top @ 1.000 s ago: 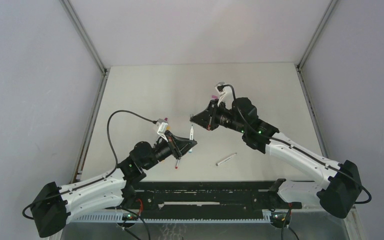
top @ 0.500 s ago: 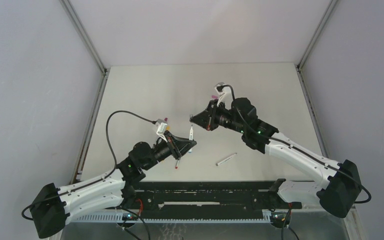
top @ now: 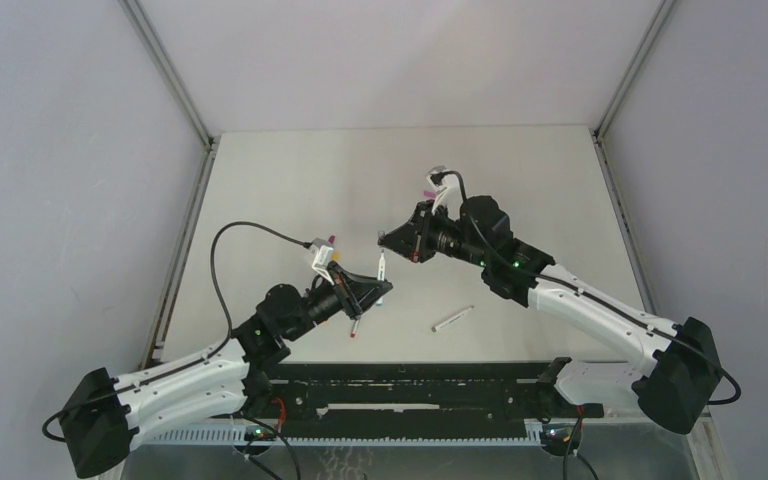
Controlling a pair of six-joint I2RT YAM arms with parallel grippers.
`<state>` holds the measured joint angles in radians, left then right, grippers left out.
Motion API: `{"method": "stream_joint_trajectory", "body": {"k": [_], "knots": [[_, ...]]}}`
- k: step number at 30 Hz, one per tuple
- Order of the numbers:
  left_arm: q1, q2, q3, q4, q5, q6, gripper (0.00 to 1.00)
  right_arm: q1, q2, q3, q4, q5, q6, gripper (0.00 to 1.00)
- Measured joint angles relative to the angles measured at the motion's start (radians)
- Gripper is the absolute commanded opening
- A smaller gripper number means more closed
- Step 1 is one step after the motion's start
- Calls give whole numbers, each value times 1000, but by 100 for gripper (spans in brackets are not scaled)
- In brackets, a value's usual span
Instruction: Insert the pens into the pen caps
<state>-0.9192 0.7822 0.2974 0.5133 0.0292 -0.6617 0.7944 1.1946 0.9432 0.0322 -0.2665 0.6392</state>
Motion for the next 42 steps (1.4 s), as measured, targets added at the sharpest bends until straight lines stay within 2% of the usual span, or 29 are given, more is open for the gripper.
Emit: {"method": "stream_joint_trajectory", "body": {"k": [21, 33, 42], "knots": [[-2, -28, 0, -8, -27, 0, 0, 27, 4, 0, -20, -1, 0, 0], [-9, -37, 0, -48, -55, 15, 0, 68, -30, -112, 108, 74, 7, 0], [1, -45, 0, -6, 2, 17, 0, 75, -80, -164, 187, 58, 0, 0]]}}
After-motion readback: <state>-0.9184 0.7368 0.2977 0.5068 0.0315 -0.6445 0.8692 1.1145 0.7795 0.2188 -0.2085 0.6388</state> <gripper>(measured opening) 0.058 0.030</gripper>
